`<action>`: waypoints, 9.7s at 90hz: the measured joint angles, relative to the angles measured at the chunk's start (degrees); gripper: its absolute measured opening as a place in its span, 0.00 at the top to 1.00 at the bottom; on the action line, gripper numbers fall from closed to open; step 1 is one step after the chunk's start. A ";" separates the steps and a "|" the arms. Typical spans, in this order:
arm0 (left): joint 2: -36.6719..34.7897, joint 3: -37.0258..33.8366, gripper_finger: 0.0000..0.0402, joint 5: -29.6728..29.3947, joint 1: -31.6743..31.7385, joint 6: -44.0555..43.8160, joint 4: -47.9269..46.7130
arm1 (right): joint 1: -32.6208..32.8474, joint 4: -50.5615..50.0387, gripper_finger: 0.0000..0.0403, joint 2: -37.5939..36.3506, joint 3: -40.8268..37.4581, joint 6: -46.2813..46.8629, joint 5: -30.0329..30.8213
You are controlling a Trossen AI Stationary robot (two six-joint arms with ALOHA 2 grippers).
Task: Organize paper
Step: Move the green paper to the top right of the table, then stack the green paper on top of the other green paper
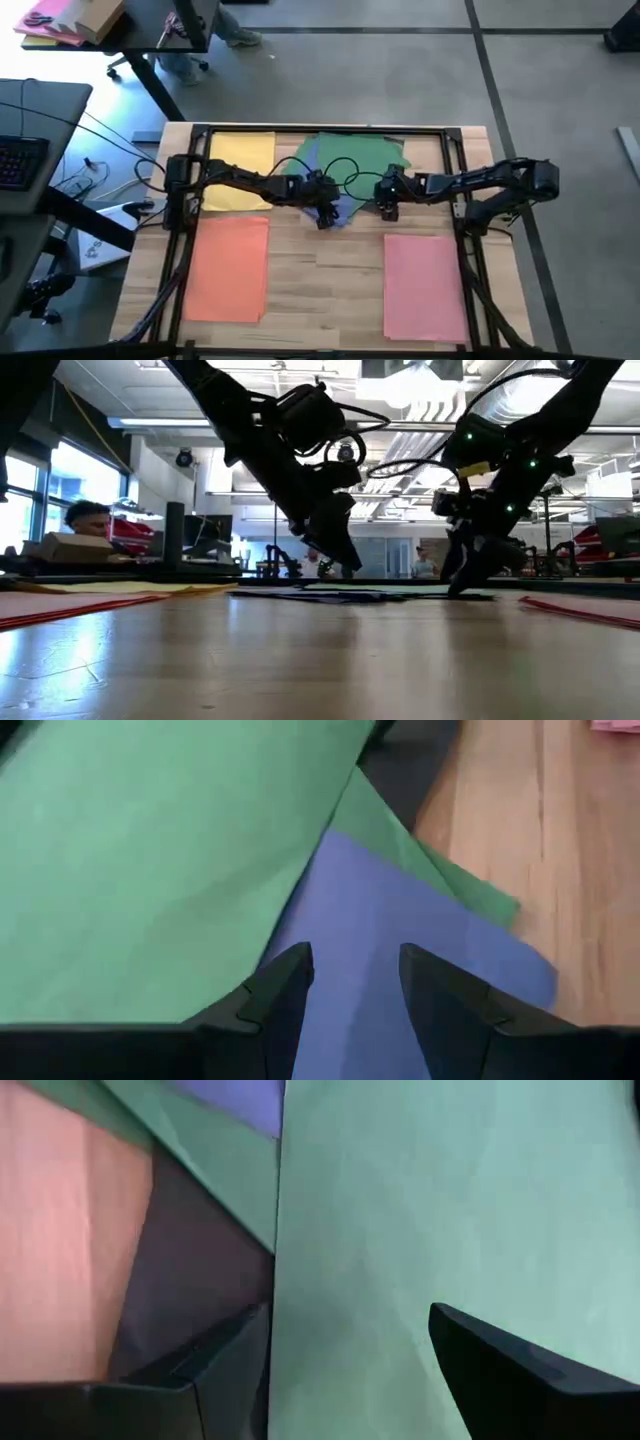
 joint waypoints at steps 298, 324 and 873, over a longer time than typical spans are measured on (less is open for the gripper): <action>4.51 0.00 0.64 -2.23 -2.14 -13.55 -0.55 | -28.13 -62.06 1.00 -38.85 14.06 69.59 -14.25; 4.52 0.00 0.64 -2.63 -2.03 -13.55 -0.17 | -27.51 -56.31 1.00 -32.55 5.02 81.00 -5.98; -5.68 3.87 0.64 -5.74 -1.51 -11.05 -23.81 | 11.39 13.32 0.49 15.66 10.06 -15.36 7.38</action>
